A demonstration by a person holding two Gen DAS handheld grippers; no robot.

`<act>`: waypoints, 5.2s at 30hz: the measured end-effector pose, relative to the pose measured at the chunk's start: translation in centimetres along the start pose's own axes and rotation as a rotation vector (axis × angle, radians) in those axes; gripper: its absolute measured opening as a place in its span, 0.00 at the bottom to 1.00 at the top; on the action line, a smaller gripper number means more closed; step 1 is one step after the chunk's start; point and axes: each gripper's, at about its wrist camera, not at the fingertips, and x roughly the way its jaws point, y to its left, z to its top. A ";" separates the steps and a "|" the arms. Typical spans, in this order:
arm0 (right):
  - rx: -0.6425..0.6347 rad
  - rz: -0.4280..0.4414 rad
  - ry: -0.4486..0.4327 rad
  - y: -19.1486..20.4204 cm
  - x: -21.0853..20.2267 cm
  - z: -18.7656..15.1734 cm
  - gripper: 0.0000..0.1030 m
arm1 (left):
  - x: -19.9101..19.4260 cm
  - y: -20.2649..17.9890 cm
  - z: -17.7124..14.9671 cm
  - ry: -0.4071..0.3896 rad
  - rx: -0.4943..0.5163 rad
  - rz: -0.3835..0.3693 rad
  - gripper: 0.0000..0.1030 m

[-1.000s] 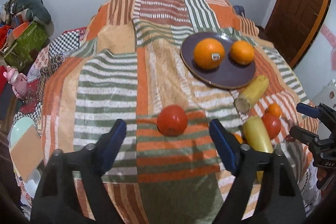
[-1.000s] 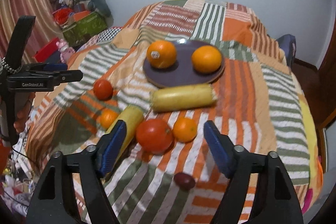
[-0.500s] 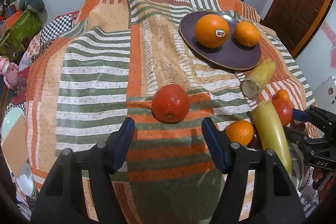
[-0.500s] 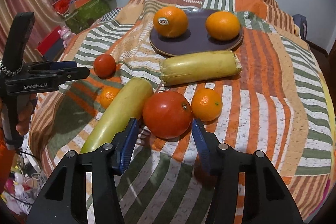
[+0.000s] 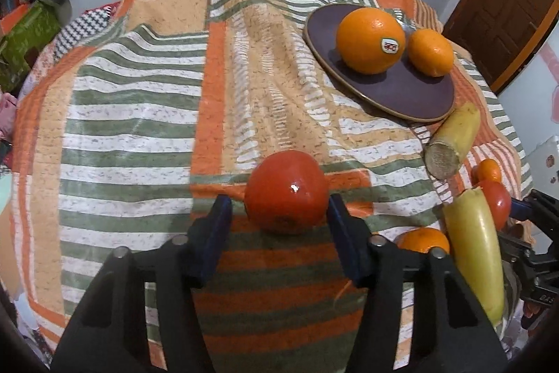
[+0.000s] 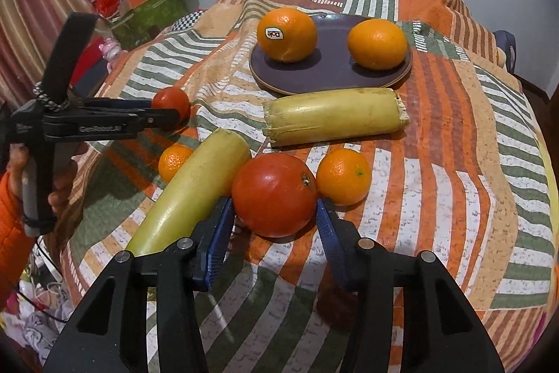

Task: Organize fruits
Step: 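Grasp a red tomato with the right gripper while the left gripper grasps another tomato, then carry both held tomatoes onto the purple plate beside the oranges, then open both grippers to release the tomatoes and withdraw, then grasp the yellow squash with the left gripper and lift it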

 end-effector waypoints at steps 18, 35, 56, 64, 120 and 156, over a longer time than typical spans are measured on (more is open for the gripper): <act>0.006 -0.013 -0.070 0.0 -2.9 0.9 0.43 | -4.5 -1.9 -0.5 -0.083 0.047 0.018 0.44; -0.015 -0.078 -0.224 -2.0 -5.3 6.4 0.43 | -7.3 -7.3 3.3 -0.199 0.119 -0.048 0.44; -0.056 -0.097 -0.149 -4.1 -0.2 9.1 0.43 | 0.2 -10.4 6.5 -0.085 0.181 -0.081 0.44; -0.105 -0.097 -0.099 -4.2 1.8 9.4 0.43 | 2.4 -10.5 7.3 -0.057 0.168 -0.083 0.44; -0.120 -0.163 0.025 -0.1 3.9 6.8 1.00 | 0.3 -4.3 2.6 0.005 0.122 0.041 0.71; 0.039 -0.196 -0.054 -5.8 -6.9 -0.6 0.53 | -4.5 -14.8 -6.3 0.025 0.138 -0.052 0.66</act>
